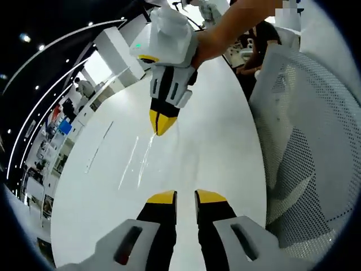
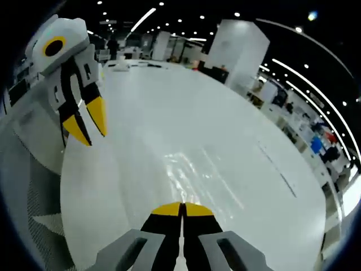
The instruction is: Open the resealable bag by pulling the two sides of the seal apart until the entire bag opening is separated and visibly accessible.
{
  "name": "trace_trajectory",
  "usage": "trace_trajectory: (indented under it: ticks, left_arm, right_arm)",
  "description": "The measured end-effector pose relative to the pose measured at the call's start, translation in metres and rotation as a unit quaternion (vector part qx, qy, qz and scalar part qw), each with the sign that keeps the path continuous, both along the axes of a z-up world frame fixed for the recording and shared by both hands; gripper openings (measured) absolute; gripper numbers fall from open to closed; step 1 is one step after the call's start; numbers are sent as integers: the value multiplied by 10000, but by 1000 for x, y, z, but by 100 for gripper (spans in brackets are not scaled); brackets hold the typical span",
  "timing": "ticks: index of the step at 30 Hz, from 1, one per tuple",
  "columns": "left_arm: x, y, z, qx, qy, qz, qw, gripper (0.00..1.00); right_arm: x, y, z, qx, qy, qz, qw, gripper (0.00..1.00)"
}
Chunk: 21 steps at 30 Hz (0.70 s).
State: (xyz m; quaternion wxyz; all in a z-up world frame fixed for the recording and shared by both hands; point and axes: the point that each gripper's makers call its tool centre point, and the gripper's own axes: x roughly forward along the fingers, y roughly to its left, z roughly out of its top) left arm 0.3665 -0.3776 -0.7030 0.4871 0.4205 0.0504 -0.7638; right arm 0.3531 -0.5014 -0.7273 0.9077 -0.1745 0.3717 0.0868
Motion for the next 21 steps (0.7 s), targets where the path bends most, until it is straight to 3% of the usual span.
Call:
trace_trajectory:
  ticks: [10, 14, 21]
  left_arm:
    - [15, 17, -7, 3, 149, 398, 9991, 9]
    - [17, 20, -12, 32, 176, 459, 9988, 9]
    - [19, 22, -14, 52, 207, 511, 9985, 9]
  right_arm:
    - [8, -23, -15, -199, 293, -557, 9978, 0]
    - [13, -28, -16, -80, 301, -836, 9960, 0]
    - [16, -20, -15, 51, 228, -769, 9968, 0]
